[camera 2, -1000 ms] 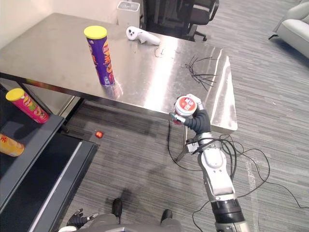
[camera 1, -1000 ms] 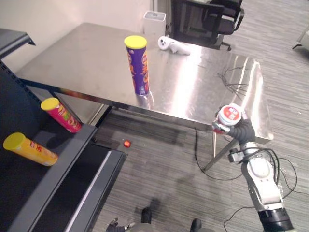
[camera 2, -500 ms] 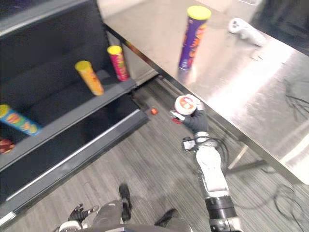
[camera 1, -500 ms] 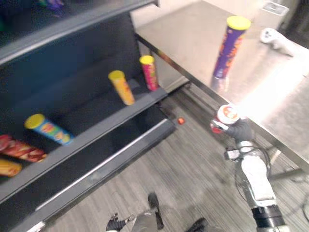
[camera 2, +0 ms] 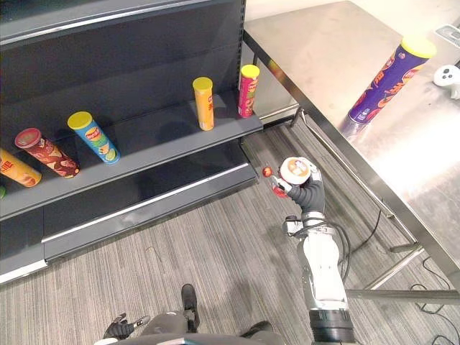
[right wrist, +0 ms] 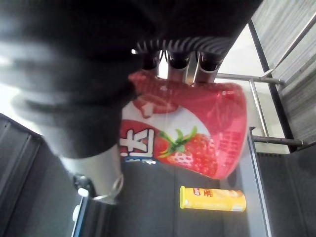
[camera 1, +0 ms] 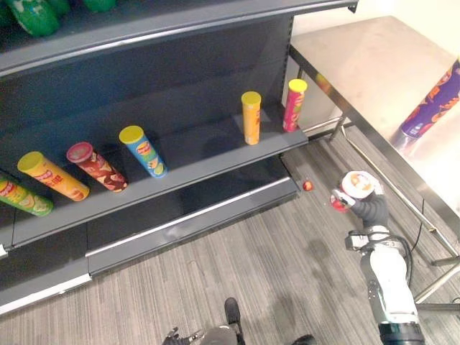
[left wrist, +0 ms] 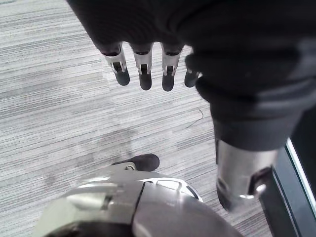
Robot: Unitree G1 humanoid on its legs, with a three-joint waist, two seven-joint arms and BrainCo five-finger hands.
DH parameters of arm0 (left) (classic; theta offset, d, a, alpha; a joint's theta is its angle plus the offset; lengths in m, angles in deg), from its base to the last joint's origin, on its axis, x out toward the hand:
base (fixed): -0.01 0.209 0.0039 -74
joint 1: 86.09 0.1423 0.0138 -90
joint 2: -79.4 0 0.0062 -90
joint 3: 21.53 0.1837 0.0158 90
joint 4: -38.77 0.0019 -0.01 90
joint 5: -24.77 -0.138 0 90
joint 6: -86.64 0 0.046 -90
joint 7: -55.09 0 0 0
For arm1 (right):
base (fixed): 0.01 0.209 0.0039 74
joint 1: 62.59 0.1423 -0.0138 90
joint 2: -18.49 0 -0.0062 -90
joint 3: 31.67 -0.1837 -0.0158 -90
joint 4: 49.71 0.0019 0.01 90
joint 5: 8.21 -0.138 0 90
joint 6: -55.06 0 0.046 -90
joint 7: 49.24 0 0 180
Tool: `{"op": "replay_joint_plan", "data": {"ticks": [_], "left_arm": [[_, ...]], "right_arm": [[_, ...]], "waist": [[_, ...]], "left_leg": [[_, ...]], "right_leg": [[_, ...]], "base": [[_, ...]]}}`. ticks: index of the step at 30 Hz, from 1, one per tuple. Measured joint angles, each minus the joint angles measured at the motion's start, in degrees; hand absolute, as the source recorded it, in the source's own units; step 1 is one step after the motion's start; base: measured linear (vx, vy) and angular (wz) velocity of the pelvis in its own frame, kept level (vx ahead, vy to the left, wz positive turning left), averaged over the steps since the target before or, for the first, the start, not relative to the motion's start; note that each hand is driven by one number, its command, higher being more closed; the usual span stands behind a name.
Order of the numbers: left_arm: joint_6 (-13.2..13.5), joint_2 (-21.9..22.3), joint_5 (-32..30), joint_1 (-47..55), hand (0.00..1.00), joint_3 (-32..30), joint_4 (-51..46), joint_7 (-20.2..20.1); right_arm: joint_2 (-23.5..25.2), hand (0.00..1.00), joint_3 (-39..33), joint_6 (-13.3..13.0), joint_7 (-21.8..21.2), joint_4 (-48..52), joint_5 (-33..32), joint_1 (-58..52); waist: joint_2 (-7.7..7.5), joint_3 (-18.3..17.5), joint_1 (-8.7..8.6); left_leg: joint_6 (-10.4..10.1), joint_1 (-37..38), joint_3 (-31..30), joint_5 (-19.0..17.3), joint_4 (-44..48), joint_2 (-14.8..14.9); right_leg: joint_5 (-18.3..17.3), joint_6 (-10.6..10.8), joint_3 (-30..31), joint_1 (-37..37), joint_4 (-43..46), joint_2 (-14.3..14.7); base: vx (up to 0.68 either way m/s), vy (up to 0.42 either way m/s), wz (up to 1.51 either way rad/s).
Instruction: Put the gum and the chips on the shelf.
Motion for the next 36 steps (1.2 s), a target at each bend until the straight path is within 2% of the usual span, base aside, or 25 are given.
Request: {"op": "replay_joint_plan", "data": {"ticks": [4,7,11,12,13,14,15,16,17,19,22,24,26,28,29,30,31,32,33,34,36], "left_arm": [[0.1,-0.2,-0.1,0.0,0.0,1.1,-0.6,0.2],[0.1,-0.5,0.0,0.3,0.0,1.6,-1.3,0.3],[0.2,-0.7,0.2,1.2,0.0,2.1,-1.7,0.2],[0.2,-0.8,0.5,1.7,0.0,2.1,-1.6,0.0],[0.3,-1.1,0.9,2.5,0.0,2.5,-1.6,-0.1],[0.3,-1.4,1.0,2.8,0.0,2.9,-1.6,-0.1],[0.1,-2.3,1.0,2.6,0.0,3.4,-1.4,-0.1],[0.1,-3.1,1.0,2.4,0.0,3.4,-0.8,0.0],[0.2,-3.2,1.0,2.3,0.0,3.3,-0.3,-0.1],[0.1,-3.2,1.0,2.2,0.0,3.2,0.9,-0.2],[0.2,-2.7,1.0,0.7,0.0,3.3,2.4,-0.9],[0.2,-2.9,1.0,0.2,0.0,3.4,2.7,-1.5],[0.1,-3.3,1.0,-0.1,0.0,4.4,3.0,-2.1],[0.1,-3.9,1.0,-0.1,0.0,4.3,2.9,-2.5],[0.1,-3.9,1.0,-0.1,0.0,4.2,3.0,-2.5],[0.1,-2.7,1.0,-0.5,0.0,4.2,3.0,-2.7],[0.1,-2.2,1.0,-0.7,0.0,4.2,3.0,-2.8],[0.0,-1.5,1.1,-1.3,0.0,3.1,3.0,-2.5],[0.0,-1.4,1.1,-1.7,0.0,2.5,3.0,-2.5],[0.0,-1.5,1.1,-1.9,0.0,2.5,3.0,-2.5],[-0.5,-1.3,0.9,-3.1,0.0,2.8,2.9,-2.6]], "right_arm": [[-0.1,1.0,0.8,0.1,0.6,-0.5,0.2,0.2],[-0.3,1.0,4.0,0.2,0.9,-2.0,0.2,2.3],[-0.6,1.0,6.8,0.5,0.6,-3.7,0.2,3.0],[-0.9,1.0,7.1,0.5,0.3,-4.2,0.5,2.9],[-1.5,1.0,7.1,0.5,0.0,-4.9,1.0,2.8],[-1.7,1.0,7.1,0.5,-0.2,-4.9,1.6,2.7],[-1.7,1.0,7.3,0.4,-0.8,-4.9,1.8,2.3],[-1.7,1.0,7.8,0.4,-1.7,-4.7,2.0,1.9],[-1.8,1.0,8.3,0.4,-1.8,-4.5,2.1,1.7],[-1.8,1.0,9.6,0.4,-2.4,-4.5,2.1,1.7],[-1.8,1.0,9.8,0.4,-3.0,-4.4,2.1,1.6],[-1.9,1.0,9.8,0.4,-3.4,-3.9,2.1,1.6],[-1.9,1.0,9.8,0.5,-4.3,-1.7,1.7,0.3],[-1.9,1.0,9.8,0.4,-5.1,-0.6,1.4,-0.2],[-1.9,1.0,9.7,0.4,-5.3,-0.6,1.1,-0.2],[-2.2,1.0,9.2,0.5,-5.6,-0.2,0.0,-0.1],[-2.1,1.0,9.0,0.5,-5.6,-0.2,-0.5,0.0],[-2.1,1.0,8.7,0.6,-5.5,-0.3,-1.1,0.1],[-2.3,1.0,8.1,0.6,-5.4,-0.5,-1.1,0.0],[-2.3,1.0,7.7,0.6,-5.3,-0.5,-1.1,0.0],[-2.6,1.0,6.1,0.6,-4.6,-0.5,-1.1,0.0]], "waist": [[-0.1,0.1,0.53],[-0.46,0.3,0.74],[-0.78,0.5,1.26],[-0.53,0.7,1.2],[-0.22,0.8,0.57],[-0.06,0.9,0.23],[0.46,1.3,-0.06],[0.22,1.4,-0.08],[0.21,1.4,-0.1],[0.12,1.4,-0.12],[0.35,2.1,-0.39],[0.14,2.5,-1.36],[-1.05,2.1,-1.48],[-2.44,1.4,-1.36],[-3.27,1.0,-1.35],[-0.8,0.3,-1.51],[-0.32,0.4,-1.77],[0.54,0.4,-2.45],[1.0,0.3,-3.15],[1.0,0.4,-3.24],[1.2,0.5,-3.86]], "left_leg": [[0.0,0.3,0.1,-0.1,0.0,-0.3],[-0.1,-0.8,0.3,-0.6,0.0,-0.3],[1.4,-0.9,-1.1,-2.7,2.2,-0.8],[1.8,-0.4,-2.9,-3.6,3.9,-1.4],[2.4,-0.5,-6.0,-5.1,6.8,-1.3],[3.0,-0.4,-7.8,-5.9,8.2,-1.2],[3.8,-0.6,-11.5,-7.0,9.7,-0.2],[4.1,-0.6,-14.4,-7.0,9.5,-0.1],[4.2,-0.5,-15.7,-7.1,9.5,-0.3],[4.6,0.0,-18.9,-7.5,9.7,-2.0],[4.6,0.6,-24.4,-8.7,11.2,-5.0],[3.5,1.0,-29.5,-9.6,12.8,-7.0],[2.0,2.1,-34.4,-10.6,13.0,-8.8],[1.0,2.0,-37.7,-11.2,13.1,-9.7],[0.5,1.8,-38.0,-11.6,13.4,-9.6],[-1.3,-0.2,-39.0,-12.7,13.5,-7.0],[-1.5,-0.7,-38.8,-12.8,13.0,-5.7],[-1.9,-1.7,-35.9,-12.0,11.7,-2.6],[-3.7,-2.4,-33.2,-9.6,10.3,0.1],[-4.7,-2.6,-31.8,-8.4,9.4,0.8],[-4.4,-2.5,-23.2,-5.7,7.9,1.9]], "right_leg": [[0.3,0.1,1.3,-0.2,0.2,-0.4],[0.6,-0.1,1.8,-1.4,0.3,-0.5],[1.2,-0.9,3.9,-0.8,7.3,-4.1],[2.3,-4.3,8.2,-1.4,13.5,-6.4],[5.3,-13.1,17.6,-4.3,20.8,-7.3],[7.8,-14.7,23.4,-6.4,23.9,-6.6],[3.1,-9.8,35.1,-9.3,26.1,-2.4],[-2.5,-7.4,40.6,-11.1,25.4,2.0],[-3.8,-7.5,41.6,-11.6,24.1,3.2],[-4.3,-6.6,42.0,-13.1,18.1,4.6],[-1.5,-2.4,49.2,-15.2,6.9,6.7],[-0.3,-0.5,54.4,-15.3,2.3,7.5],[0.2,0.1,57.2,-14.9,0.8,7.4],[2.6,0.2,54.7,-13.3,-2.1,6.8],[4.0,1.1,53.8,-12.8,-2.6,6.8],[3.6,-0.4,50.4,-12.6,-3.1,8.8],[3.1,-1.2,49.0,-12.7,-3.2,9.3],[2.4,-2.3,46.3,-12.8,-3.3,10.3],[1.8,-3.2,43.5,-12.8,-3.1,10.8],[1.6,-3.5,42.3,-12.7,-2.9,10.8],[1.4,-3.7,38.8,-11.3,-3.0,10.5]], "base": [[-0.02,0.012,-0.05],[-0.04,0.021,-0.06],[0.05,0.068,0.35],[0.12,0.166,0.84],[0.15,0.182,1.01],[0.19,0.134,1.21],[0.17,0.075,1.25],[0.14,0.055,1.24],[0.11,0.06,1.17],[0.12,0.051,0.97],[0.15,-0.001,1.21],[0.18,-0.088,1.28],[0.24,-0.2,1.27],[0.26,-0.281,1.05],[0.28,-0.387,1.08],[0.2,-0.308,0.78],[0.22,-0.356,0.95],[0.14,-0.289,0.93],[0.13,-0.284,0.95],[0.08,-0.197,0.86],[0.06,-0.107,0.89]]}}
